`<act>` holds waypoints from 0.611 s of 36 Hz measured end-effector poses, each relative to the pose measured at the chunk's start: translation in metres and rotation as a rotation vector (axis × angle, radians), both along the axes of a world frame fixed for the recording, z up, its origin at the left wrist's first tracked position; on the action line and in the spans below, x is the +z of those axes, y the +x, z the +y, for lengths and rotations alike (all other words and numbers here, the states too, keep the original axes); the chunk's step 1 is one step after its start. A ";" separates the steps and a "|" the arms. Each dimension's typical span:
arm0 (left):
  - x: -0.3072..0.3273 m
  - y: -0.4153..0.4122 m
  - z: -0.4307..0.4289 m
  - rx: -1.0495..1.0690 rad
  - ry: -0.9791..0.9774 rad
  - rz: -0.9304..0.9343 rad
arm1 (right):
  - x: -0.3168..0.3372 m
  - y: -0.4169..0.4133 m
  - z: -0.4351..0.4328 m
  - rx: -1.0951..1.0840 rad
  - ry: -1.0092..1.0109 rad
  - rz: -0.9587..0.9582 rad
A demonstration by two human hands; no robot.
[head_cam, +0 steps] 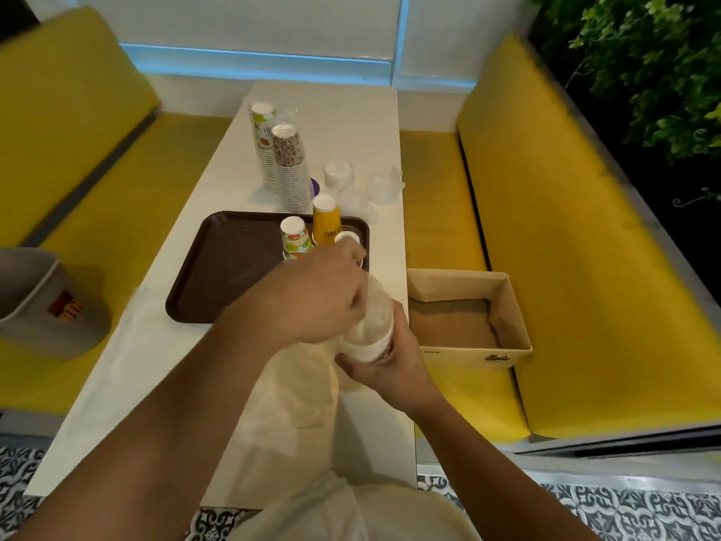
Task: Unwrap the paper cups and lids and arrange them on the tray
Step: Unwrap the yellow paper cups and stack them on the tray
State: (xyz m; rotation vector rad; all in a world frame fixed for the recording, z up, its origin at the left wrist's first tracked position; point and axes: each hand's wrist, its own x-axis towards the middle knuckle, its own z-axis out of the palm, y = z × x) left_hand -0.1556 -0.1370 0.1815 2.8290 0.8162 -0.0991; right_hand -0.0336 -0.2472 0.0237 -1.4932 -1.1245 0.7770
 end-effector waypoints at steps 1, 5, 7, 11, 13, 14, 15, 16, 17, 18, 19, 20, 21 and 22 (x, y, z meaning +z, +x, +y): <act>0.010 -0.004 0.002 0.026 -0.022 -0.119 | -0.001 0.000 0.000 -0.009 -0.010 0.016; 0.047 -0.011 0.007 0.179 -0.224 -0.444 | 0.004 0.004 0.001 -0.022 -0.029 0.044; 0.053 -0.011 0.005 0.176 -0.269 -0.543 | 0.007 0.004 0.002 -0.006 -0.033 0.042; 0.047 -0.016 -0.002 0.078 -0.299 -0.771 | 0.008 0.005 0.003 0.006 -0.044 0.043; 0.046 -0.018 -0.005 0.023 -0.485 -1.006 | 0.005 0.006 0.004 0.021 -0.060 0.029; 0.049 -0.020 -0.006 0.008 -0.620 -1.186 | 0.003 0.007 0.004 0.030 -0.074 0.017; 0.051 -0.022 -0.007 0.003 -0.760 -1.377 | 0.001 0.007 0.005 0.037 -0.086 0.009; 0.051 -0.025 -0.004 0.016 -0.882 -1.541 | -0.003 0.007 0.005 0.041 -0.093 -0.003; 0.048 -0.028 0.000 0.050 -0.961 -1.636 | -0.007 0.007 0.006 0.040 -0.101 -0.010; 0.038 -0.029 0.008 0.091 -0.991 -1.646 | -0.011 0.008 0.006 0.040 -0.111 -0.016; 0.025 -0.031 0.014 0.137 -0.986 -1.578 | -0.015 0.008 0.007 0.041 -0.120 -0.020; 0.009 -0.032 0.019 0.182 -0.973 -1.451 | -0.019 0.009 0.007 0.048 -0.129 -0.029; -0.011 -0.032 0.021 0.208 -0.980 -1.293 | -0.023 0.009 0.008 0.061 -0.142 -0.039; -0.033 -0.031 0.019 0.207 -0.996 -1.134 | -0.025 0.009 0.008 0.075 -0.162 -0.057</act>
